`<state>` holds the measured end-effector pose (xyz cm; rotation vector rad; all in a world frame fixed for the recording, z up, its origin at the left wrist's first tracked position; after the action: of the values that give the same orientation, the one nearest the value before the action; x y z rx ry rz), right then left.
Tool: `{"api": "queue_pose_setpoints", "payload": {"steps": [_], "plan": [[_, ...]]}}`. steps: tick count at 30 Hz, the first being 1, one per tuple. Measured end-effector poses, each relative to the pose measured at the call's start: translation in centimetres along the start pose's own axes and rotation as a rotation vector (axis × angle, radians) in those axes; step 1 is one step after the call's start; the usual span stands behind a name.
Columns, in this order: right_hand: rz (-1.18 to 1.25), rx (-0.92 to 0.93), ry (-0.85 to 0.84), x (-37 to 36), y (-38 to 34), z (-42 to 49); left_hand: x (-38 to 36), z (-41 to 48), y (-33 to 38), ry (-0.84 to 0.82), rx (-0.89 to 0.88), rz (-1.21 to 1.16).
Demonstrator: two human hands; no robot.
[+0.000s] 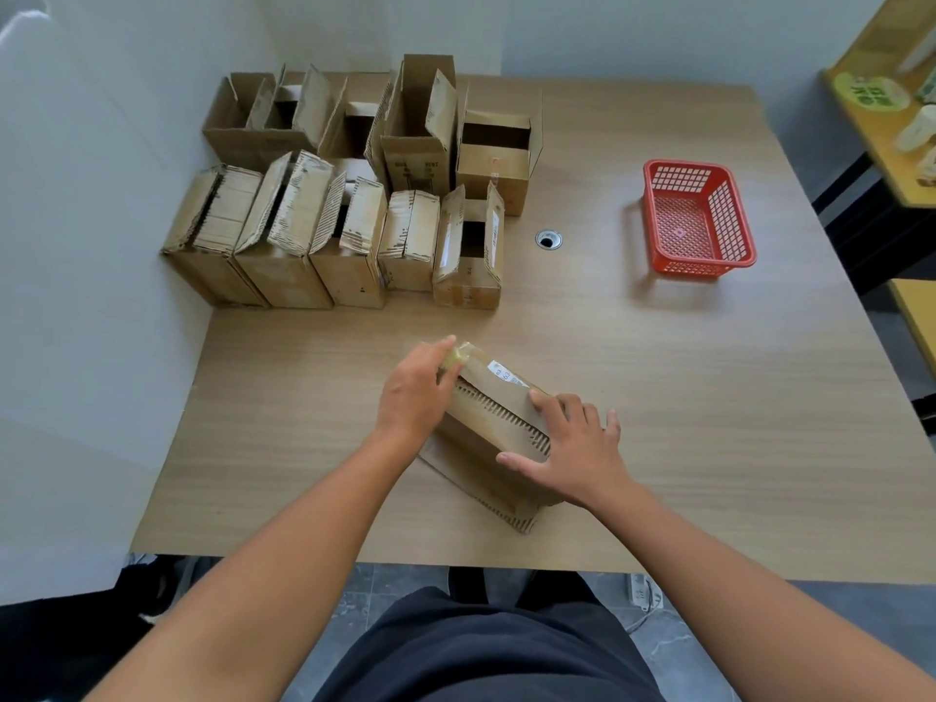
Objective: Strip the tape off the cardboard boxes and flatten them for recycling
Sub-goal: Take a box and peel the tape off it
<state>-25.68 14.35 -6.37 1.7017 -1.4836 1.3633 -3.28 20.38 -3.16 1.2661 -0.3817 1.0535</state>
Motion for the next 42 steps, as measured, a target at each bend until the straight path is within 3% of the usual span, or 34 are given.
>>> {"api": "queue_pose_setpoints", "payload": {"steps": [4, 10, 16, 25, 30, 33, 36, 40, 42], "plan": [[-0.012, -0.038, -0.01, 0.3, -0.4, 0.1, 0.7, 0.2, -1.1, 0.053, 0.128, -0.06], [-0.021, -0.009, 0.01, 0.2, -1.3, 0.5, -0.8, 0.0, -2.0, -0.17, 0.193, -0.174], [-0.036, 0.008, -0.005, 0.0, -1.2, 0.5, -0.8, 0.8, -3.6, -0.127, 0.345, -0.195], [-0.089, 0.06, -0.001, 0.2, -0.7, 0.1, -1.8, -2.3, -6.1, -0.01, 0.606, -0.601], [-0.147, 0.043, -0.019, 0.3, -1.1, 0.0, -2.5, -3.7, -4.6, 0.038, 0.519, -0.616], [-0.162, 0.031, -0.036, 0.3, -1.1, 0.1, -2.7, -4.0, -5.0, 0.03, 0.569, -0.659], [-0.154, 0.028, -0.046, 0.4, -1.0, 0.2, -2.5, -4.0, -6.0, -0.07, 0.554, -0.598], [-0.154, 0.037, -0.041, 0.3, -1.0, 0.3, -3.3, -4.4, -6.8, -0.055, 0.644, -0.89], [-0.161, 0.04, -0.041, 0.3, -0.9, 0.3, -3.4, -4.6, -7.5, -0.003, 0.687, -0.865]]}}
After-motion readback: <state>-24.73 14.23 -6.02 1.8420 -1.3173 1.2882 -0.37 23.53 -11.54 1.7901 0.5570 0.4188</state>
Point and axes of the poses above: each hand's wrist, its own z-axis towards the middle knuckle, its own x-axis out of the back of the hand, y = z × x, the point moved 5 cm from there along z, towards the middle knuckle, and after that the axes turned 15 degrees about -x, right-handed, at the moved point
